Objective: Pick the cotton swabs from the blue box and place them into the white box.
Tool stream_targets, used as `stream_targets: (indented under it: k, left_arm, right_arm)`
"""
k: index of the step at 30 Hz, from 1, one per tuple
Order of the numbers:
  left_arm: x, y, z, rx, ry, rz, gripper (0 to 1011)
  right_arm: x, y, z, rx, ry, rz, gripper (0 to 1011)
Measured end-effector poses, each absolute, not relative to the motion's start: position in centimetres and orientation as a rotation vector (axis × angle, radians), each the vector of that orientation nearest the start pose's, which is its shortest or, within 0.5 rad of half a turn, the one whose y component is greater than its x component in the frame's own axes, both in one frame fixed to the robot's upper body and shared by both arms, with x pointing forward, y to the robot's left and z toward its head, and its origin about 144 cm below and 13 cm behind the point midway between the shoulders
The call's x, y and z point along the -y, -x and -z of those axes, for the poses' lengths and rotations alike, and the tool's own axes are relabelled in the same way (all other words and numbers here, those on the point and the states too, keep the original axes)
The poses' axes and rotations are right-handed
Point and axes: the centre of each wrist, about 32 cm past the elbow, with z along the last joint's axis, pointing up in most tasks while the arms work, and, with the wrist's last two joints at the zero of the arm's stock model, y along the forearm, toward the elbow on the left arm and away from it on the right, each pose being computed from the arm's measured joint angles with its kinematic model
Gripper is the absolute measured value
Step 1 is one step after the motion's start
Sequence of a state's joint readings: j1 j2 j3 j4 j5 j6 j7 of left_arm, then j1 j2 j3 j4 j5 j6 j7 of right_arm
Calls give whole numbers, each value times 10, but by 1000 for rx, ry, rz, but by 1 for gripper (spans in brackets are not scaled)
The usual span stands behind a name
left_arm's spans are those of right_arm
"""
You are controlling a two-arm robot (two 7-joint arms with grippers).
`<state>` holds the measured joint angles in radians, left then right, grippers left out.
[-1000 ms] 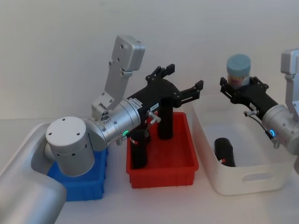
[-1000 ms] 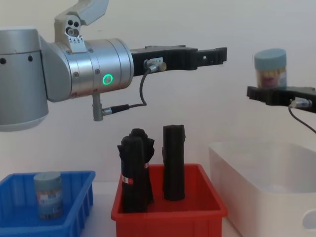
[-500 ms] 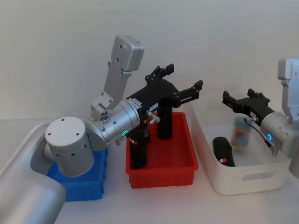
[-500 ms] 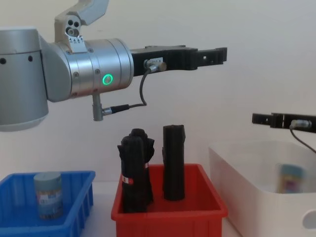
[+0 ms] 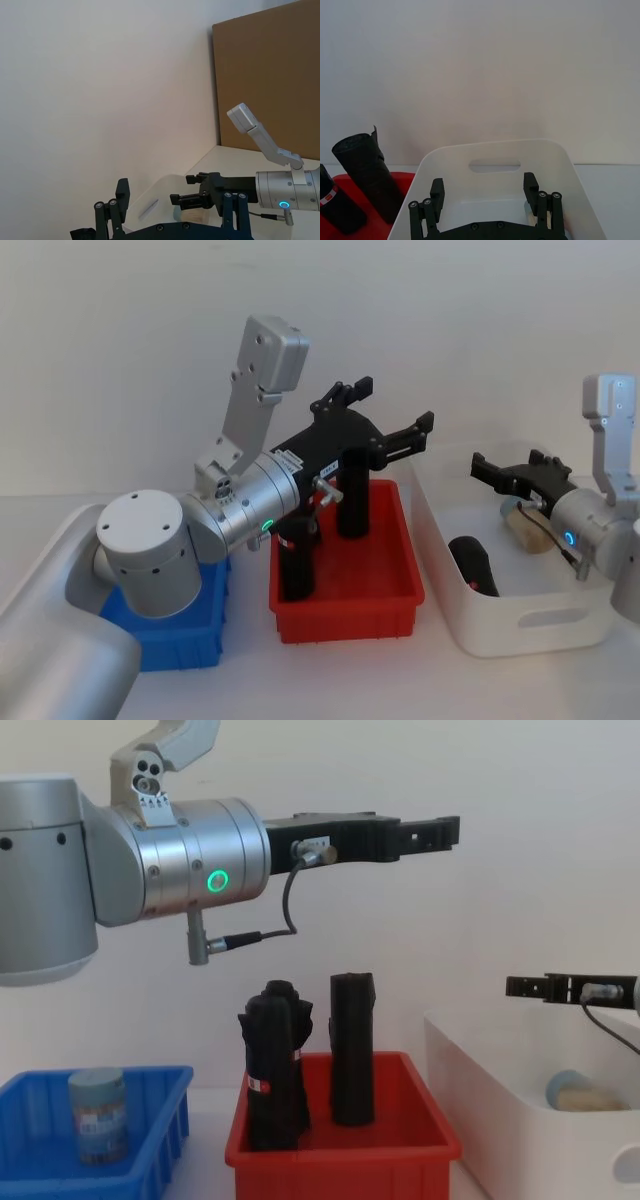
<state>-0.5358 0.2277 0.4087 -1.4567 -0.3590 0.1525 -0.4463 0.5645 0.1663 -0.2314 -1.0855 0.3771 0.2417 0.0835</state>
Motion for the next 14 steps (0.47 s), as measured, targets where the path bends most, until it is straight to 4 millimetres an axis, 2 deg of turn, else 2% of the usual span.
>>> stream_targets:
  k: [14]
  left_arm:
    - [-177,-570,-1286,143,65,-749,1004]
  right_arm:
    - [235,-611,-1205,-262,87,1346,1001]
